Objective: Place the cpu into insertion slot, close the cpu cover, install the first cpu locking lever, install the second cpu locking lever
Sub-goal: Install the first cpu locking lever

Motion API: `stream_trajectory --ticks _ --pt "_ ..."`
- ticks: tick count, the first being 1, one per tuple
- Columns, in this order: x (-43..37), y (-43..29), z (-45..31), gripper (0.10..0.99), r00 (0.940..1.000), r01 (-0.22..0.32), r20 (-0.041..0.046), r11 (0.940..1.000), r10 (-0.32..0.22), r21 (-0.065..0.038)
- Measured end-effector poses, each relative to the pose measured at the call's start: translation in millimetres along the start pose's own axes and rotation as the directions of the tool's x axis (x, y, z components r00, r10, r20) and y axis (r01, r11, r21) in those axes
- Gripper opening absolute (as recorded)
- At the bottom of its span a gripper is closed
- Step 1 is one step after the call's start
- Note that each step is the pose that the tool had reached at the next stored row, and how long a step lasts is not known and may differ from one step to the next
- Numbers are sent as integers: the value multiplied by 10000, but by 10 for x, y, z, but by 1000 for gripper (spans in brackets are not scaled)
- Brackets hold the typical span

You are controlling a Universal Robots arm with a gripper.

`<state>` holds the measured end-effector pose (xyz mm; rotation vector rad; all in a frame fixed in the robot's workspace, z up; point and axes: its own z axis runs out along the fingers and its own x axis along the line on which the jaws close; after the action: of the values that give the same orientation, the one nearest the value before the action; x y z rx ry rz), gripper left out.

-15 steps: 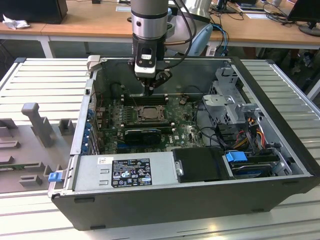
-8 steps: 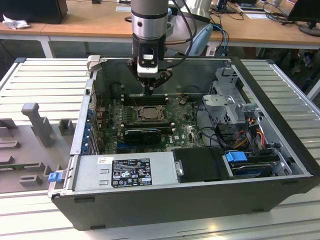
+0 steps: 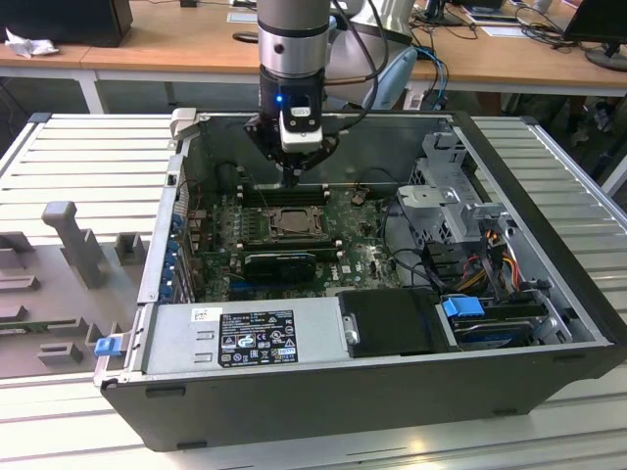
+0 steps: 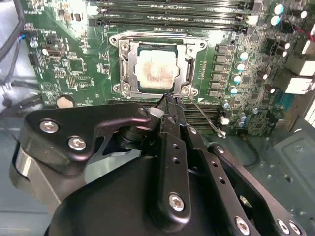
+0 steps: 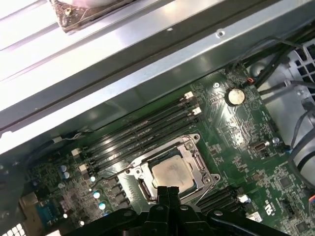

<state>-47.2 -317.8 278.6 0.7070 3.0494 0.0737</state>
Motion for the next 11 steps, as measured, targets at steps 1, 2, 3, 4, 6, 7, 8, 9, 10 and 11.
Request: stream_trajectory --ticks 1,2,3,4,6,7,8,9,10,11 --pt "0 0 0 106 9999 126 -6 9999 -126 0" --pt "0 -1 0 106 9998 201 -9 9998 -201 1" --pt "-2 -5 -1 106 9997 257 -13 9997 -257 1" --pt "-4 -14 -1 106 9995 303 -15 9995 -303 1" --pt "-5 -25 2 106 9993 384 -19 9993 -384 2" --pt "-6 -25 5 106 9990 451 -22 9990 -451 1" --pt "-5 -25 5 106 9986 533 -26 9986 -533 0" --pt "-6 -25 5 106 9977 680 -33 9977 -680 0" --pt "-5 -25 5 106 9970 773 -38 9970 -773 0" --pt "-6 -25 5 106 9963 863 -42 9963 -863 -1"
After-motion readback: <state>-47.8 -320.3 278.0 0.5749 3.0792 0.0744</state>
